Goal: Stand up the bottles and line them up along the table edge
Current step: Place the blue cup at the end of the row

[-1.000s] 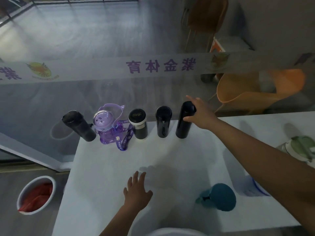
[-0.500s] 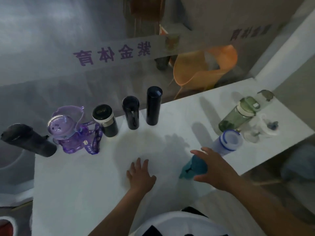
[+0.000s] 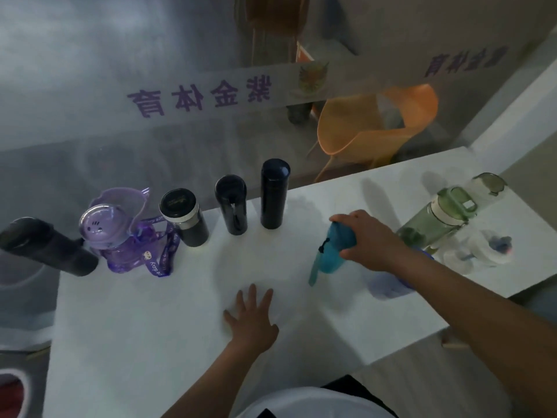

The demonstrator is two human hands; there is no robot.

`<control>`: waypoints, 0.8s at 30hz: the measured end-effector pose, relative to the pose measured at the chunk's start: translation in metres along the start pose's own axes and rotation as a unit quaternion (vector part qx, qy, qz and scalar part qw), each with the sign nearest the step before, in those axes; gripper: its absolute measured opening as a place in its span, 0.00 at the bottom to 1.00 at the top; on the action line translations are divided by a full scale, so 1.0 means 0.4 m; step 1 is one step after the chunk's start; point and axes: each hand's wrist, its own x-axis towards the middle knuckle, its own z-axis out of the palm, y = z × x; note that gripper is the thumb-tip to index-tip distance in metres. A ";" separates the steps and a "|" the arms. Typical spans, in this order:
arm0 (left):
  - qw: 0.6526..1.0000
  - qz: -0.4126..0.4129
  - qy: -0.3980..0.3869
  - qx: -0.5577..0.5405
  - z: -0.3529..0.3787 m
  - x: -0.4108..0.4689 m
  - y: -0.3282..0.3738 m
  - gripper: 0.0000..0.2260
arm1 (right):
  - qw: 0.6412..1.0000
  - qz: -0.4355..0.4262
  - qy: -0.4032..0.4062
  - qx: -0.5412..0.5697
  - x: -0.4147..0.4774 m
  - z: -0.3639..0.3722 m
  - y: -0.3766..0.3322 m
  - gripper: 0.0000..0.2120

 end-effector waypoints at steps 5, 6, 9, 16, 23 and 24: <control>1.000 -0.011 0.017 -0.001 -0.001 -0.004 0.004 0.35 | 0.999 -0.046 0.019 -0.008 0.214 -0.047 0.020 0.34; 1.000 -0.015 0.022 -0.004 -0.001 -0.005 0.003 0.35 | 0.998 -0.052 0.019 -0.007 0.252 -0.053 0.023 0.34; 0.998 -0.034 0.042 -0.004 0.003 -0.004 0.011 0.35 | 0.998 -0.063 0.010 0.007 0.350 -0.071 0.032 0.34; 0.991 -0.108 0.061 -0.043 0.021 0.009 0.083 0.35 | 0.993 -0.113 -0.020 0.004 0.464 -0.082 0.051 0.35; 0.984 -0.154 0.063 -0.058 0.027 0.018 0.129 0.36 | 0.988 -0.148 -0.040 0.020 0.484 -0.073 0.061 0.35; 0.983 -0.158 0.063 -0.064 0.029 0.018 0.133 0.36 | 0.987 -0.152 -0.043 0.021 0.484 -0.073 0.062 0.35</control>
